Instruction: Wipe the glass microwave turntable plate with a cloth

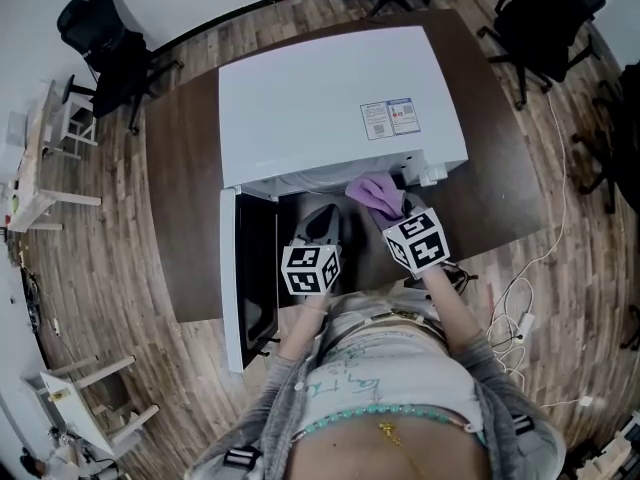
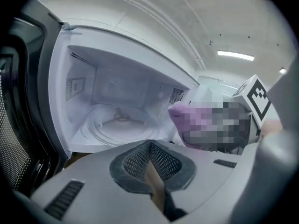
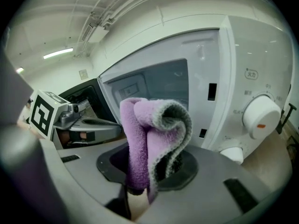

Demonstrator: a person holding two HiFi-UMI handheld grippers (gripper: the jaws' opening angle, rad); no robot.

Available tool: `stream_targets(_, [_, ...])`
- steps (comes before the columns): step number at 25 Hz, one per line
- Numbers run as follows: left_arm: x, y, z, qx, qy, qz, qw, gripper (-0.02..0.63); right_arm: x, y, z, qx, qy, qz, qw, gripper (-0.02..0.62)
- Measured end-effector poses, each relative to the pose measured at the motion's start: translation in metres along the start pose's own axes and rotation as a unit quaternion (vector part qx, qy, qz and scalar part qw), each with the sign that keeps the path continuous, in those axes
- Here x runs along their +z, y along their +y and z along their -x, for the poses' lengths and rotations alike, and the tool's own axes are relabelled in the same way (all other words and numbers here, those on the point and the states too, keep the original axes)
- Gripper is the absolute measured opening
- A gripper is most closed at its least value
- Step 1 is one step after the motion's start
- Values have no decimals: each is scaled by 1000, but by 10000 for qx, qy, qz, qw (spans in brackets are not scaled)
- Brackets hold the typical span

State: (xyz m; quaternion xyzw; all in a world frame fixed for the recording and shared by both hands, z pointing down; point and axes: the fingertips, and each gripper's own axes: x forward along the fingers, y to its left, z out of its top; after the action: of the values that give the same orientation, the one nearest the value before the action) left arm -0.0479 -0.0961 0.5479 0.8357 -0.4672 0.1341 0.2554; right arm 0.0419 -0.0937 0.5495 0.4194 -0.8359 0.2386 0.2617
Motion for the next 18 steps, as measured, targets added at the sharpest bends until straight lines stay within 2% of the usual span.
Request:
stream_targets(8, [15, -11, 10, -273, -63, -204, 9994, 12, 16, 19, 4, 166, -363, -228, 9989, 124])
stream_targets(18, [54, -31, 18, -629, -470, -535, 9955, 12, 53, 31, 27, 143, -852, 134, 9962, 123])
